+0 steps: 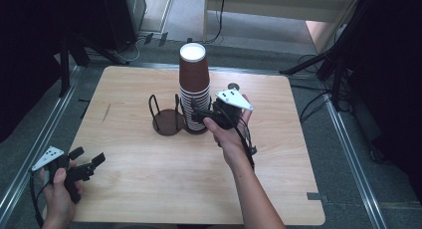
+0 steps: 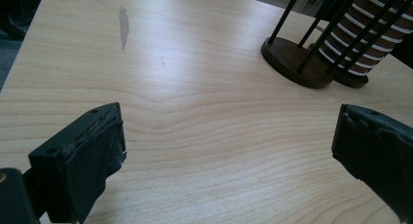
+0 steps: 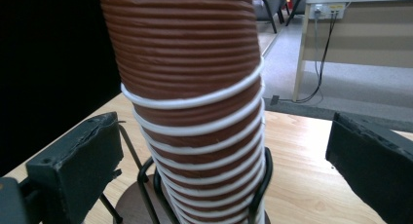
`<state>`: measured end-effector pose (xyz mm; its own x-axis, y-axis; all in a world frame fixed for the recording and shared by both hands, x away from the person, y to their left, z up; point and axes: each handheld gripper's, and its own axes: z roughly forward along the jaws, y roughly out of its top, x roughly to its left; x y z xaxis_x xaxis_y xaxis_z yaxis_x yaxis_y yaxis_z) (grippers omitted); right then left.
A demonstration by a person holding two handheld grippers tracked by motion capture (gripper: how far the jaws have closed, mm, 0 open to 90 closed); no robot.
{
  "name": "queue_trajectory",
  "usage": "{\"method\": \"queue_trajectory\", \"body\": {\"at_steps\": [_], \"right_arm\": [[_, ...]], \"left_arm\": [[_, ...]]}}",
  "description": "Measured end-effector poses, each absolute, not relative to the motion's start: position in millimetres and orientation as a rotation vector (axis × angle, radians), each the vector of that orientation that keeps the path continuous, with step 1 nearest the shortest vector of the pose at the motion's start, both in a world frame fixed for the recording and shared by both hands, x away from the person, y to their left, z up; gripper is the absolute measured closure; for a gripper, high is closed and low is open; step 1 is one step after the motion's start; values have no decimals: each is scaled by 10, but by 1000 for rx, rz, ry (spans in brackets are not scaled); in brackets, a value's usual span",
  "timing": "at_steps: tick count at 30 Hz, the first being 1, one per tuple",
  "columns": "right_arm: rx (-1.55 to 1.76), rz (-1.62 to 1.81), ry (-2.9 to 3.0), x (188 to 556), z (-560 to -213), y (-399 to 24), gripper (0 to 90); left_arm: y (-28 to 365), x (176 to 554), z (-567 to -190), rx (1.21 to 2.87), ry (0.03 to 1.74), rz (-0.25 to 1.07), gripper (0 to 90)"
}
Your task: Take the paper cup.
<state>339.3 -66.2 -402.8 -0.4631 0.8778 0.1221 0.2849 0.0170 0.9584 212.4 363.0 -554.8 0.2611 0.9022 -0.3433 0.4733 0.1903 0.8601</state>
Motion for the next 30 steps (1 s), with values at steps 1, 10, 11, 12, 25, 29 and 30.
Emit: {"method": "queue_trajectory", "body": {"at_steps": [1,10,11,12,25,29,30], "right_arm": [[1179,1473,1778,3401,-4021,-645,0],[1169,1487,1773,3467,-3963,-517,0],[1160,1486,1769,3488,-3952,-486,0],[1157,1484,1765,3493,-3947,-475,0],[1135,1477,1739,3624,-3824,-337,0],[1150,1459,1738,3679,-3806,-298,1],[1150,1458,1738,3690,-3804,-284,1]], "left_arm": [[3630,2125,-5548,1444,1371,496,0],[3631,2125,-5548,1447,1366,497,0],[3631,2125,-5548,1447,1366,497,0],[3631,2126,-5548,1447,1366,497,0],[3632,2125,-5549,1440,1365,492,0],[3632,2125,-5549,1439,1364,491,0],[3633,2124,-5549,1440,1363,491,0]]}}
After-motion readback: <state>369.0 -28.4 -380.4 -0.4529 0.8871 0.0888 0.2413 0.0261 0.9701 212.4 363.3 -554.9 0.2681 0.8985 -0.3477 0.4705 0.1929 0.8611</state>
